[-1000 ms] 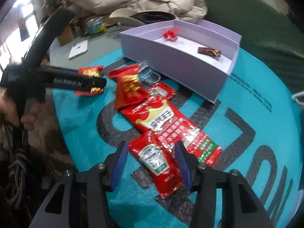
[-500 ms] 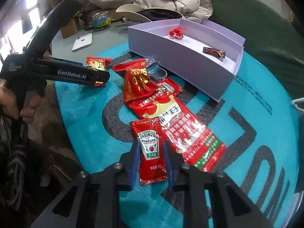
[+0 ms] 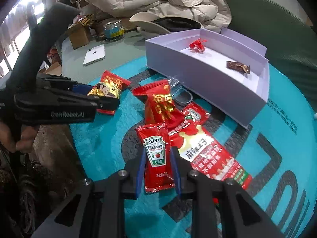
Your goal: Organize objects
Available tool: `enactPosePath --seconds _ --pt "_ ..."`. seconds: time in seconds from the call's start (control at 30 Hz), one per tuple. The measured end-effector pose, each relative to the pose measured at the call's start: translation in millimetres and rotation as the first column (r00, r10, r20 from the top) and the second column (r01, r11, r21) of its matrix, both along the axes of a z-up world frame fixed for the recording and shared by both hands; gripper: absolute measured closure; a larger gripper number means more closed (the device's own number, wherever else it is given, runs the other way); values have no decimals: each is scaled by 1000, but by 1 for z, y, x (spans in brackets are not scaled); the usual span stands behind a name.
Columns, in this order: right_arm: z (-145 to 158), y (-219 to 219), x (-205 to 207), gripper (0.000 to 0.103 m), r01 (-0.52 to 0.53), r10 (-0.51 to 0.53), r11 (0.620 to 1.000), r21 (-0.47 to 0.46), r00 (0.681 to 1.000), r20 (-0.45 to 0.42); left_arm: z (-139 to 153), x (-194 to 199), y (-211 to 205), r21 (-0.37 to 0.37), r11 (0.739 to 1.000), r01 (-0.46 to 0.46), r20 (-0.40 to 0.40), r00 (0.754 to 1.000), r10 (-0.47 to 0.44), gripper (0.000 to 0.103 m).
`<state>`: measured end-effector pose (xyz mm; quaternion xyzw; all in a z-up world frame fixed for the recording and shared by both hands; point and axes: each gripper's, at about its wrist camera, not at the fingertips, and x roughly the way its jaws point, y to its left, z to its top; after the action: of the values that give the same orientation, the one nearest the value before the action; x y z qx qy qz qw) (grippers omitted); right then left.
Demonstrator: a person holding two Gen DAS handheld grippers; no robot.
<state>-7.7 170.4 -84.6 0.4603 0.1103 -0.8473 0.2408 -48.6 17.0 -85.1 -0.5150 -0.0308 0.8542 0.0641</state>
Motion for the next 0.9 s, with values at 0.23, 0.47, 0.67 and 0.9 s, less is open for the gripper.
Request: enactPosePath --seconds 0.23,0.47,0.67,0.9 --pt "-4 -6 -2 75 -20 20 1000 5 1000 11 -3 -11 -8 -27 997 -75 9 997 75 32" --pt "-10 -11 0 66 -48 48 999 23 999 9 -7 -16 -5 -96 992 -79 -26 997 77 33" --pt "-10 -12 -2 76 -54 54 999 10 999 10 -4 -14 -3 -114 992 -62 -52 997 56 60" --pt "-5 -17 0 78 -82 82 996 -26 996 25 2 -5 -1 -69 998 -10 -25 1000 8 61"
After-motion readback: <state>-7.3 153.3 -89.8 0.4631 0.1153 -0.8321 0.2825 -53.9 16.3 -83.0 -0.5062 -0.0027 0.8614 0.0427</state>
